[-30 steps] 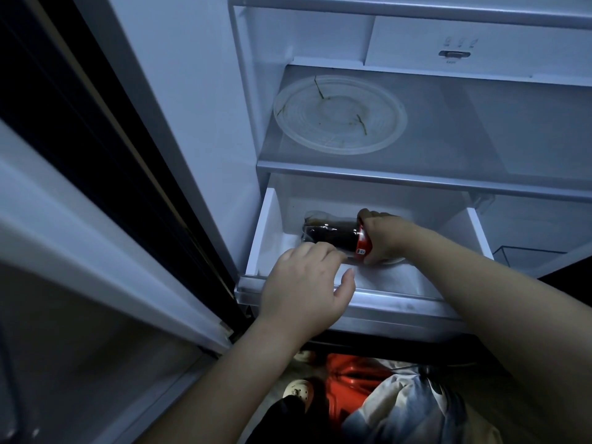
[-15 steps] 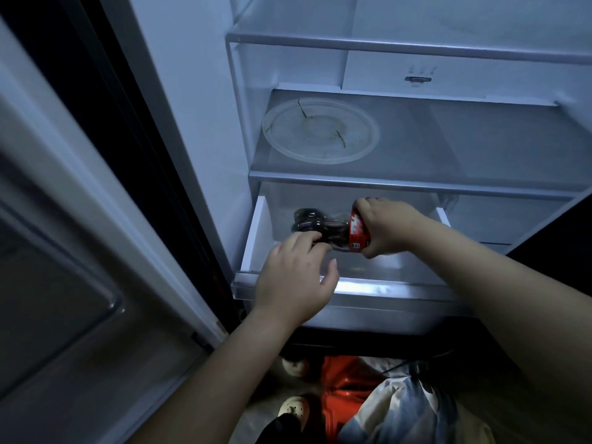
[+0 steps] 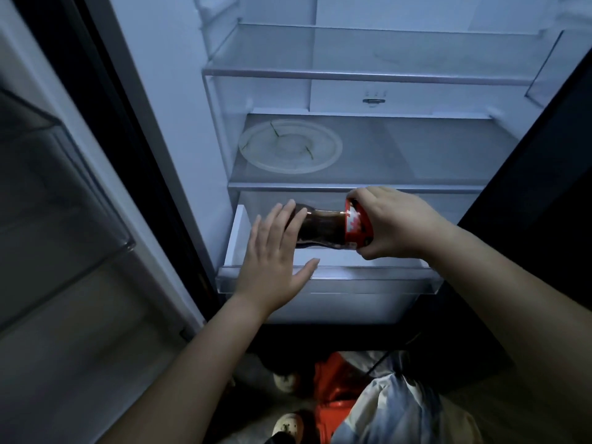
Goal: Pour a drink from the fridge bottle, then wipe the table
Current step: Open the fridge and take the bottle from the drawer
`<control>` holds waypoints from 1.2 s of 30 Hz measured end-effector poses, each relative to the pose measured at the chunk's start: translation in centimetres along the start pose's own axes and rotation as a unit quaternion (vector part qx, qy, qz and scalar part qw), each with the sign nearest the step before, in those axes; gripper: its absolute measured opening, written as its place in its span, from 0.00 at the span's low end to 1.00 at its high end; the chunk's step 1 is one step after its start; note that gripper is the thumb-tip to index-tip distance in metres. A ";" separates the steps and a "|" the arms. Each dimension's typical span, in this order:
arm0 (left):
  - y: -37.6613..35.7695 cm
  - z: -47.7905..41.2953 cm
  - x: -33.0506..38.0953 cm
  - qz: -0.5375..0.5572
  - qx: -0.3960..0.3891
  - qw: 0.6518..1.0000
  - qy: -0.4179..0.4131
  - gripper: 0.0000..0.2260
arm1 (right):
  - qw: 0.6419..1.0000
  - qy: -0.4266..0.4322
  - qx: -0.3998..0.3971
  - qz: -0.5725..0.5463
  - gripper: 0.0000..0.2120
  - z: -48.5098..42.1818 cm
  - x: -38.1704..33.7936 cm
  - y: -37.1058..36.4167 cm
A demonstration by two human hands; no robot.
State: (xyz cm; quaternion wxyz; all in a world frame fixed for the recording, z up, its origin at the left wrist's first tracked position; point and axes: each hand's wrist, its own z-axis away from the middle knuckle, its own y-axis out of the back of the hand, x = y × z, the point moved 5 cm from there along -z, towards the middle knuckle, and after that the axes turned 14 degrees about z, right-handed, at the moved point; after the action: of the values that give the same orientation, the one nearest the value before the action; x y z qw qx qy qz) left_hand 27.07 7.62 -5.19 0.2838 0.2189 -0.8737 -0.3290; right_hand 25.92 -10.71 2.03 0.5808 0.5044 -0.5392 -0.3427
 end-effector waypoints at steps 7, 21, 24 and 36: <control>3.2 -0.1 2.1 -0.048 0.019 0.996 -0.073 0.39 | 0.996 0.000 0.001 -0.088 0.35 3.0 -1.3 1.3; 3.7 0.1 4.8 -0.202 -0.058 0.972 -0.105 0.41 | 0.990 0.013 0.022 -0.140 0.36 4.6 -3.5 0.3; 3.0 -0.1 5.2 -0.239 -0.076 0.958 -0.137 0.38 | 0.989 0.015 0.026 -0.143 0.36 4.7 -3.5 0.1; 2.7 -0.3 4.8 -0.178 -0.087 0.978 -0.067 0.35 | 0.984 -0.063 0.095 -0.134 0.43 8.6 -1.6 -1.3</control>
State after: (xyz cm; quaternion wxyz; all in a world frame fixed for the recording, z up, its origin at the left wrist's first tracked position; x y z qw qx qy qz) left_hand 23.15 6.64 -1.41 0.1793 0.3225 -0.8057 -0.4633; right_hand 17.43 -11.42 -0.40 0.4439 0.6024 -0.5323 -0.3959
